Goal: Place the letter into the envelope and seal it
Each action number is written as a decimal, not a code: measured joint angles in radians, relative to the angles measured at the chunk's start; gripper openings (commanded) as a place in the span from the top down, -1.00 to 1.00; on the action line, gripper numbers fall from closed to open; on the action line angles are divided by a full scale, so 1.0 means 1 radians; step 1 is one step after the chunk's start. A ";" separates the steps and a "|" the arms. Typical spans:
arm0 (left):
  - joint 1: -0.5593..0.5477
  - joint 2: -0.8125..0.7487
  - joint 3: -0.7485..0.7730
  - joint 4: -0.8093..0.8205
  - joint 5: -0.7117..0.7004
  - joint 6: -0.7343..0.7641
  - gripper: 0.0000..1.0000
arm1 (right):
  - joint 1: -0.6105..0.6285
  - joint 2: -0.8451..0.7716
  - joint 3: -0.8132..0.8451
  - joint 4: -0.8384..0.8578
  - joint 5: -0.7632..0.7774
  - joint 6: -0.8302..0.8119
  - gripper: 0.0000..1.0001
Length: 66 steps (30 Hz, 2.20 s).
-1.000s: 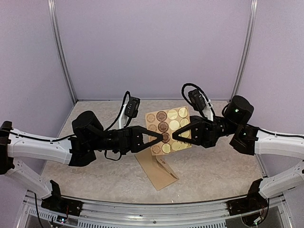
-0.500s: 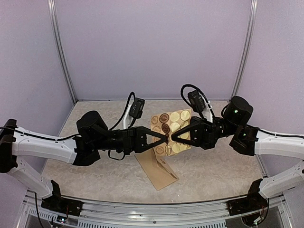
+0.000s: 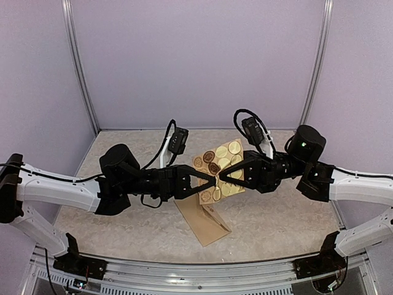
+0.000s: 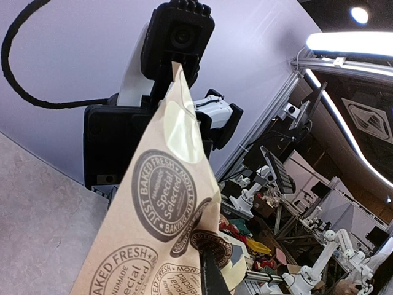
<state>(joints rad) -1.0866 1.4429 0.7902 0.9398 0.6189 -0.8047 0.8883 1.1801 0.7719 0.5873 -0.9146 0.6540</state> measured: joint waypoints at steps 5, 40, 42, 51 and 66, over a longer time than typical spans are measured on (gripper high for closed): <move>0.000 0.000 -0.002 0.000 -0.013 0.002 1.00 | 0.000 0.000 0.000 -0.011 0.019 -0.010 1.00; -0.032 -0.203 0.100 -0.583 -0.588 0.224 0.48 | -0.007 -0.013 0.041 -0.369 0.424 -0.078 1.00; -0.032 -0.158 0.111 -0.588 -0.565 0.215 0.51 | -0.007 -0.003 0.048 -0.380 0.428 -0.078 1.00; -0.034 -0.071 0.120 -0.620 -0.520 0.175 0.46 | -0.007 0.005 0.050 -0.392 0.429 -0.081 1.00; -0.033 -0.043 0.151 -0.643 -0.533 0.158 0.46 | -0.007 0.008 0.050 -0.396 0.402 -0.085 1.00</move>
<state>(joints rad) -1.1198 1.3998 0.9413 0.2966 0.0860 -0.6464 0.8810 1.1877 0.8219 0.1913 -0.5121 0.5686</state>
